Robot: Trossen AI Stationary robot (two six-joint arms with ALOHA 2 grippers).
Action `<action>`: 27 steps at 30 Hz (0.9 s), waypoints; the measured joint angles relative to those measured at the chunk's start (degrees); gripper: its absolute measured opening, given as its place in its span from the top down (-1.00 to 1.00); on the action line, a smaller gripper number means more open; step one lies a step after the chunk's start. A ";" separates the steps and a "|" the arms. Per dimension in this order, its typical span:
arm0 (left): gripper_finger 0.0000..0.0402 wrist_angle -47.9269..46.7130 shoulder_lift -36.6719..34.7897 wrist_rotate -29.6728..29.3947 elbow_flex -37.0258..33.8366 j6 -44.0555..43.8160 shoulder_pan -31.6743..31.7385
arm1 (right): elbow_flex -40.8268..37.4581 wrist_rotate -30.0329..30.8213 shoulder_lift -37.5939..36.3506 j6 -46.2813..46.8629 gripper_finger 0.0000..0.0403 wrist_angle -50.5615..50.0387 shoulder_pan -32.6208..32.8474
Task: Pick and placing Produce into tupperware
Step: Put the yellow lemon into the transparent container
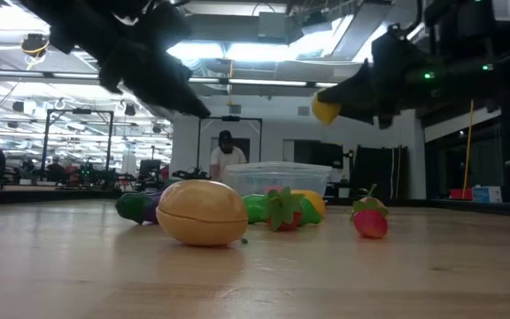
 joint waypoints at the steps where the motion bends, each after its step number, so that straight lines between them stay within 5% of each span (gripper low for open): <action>1: 0.99 1.03 0.00 1.89 0.00 -0.32 1.10 | 0.72 -1.41 0.00 -0.77 -0.02 -0.87 -0.87; 15: 0.97 19.70 0.00 20.58 -3.74 -2.59 12.13 | 10.99 -17.74 0.00 -3.43 -0.02 -17.40 -15.19; 27: 0.96 41.47 0.00 29.32 -15.85 -7.96 18.86 | 30.66 -26.13 0.04 -10.46 -0.02 -54.84 -25.16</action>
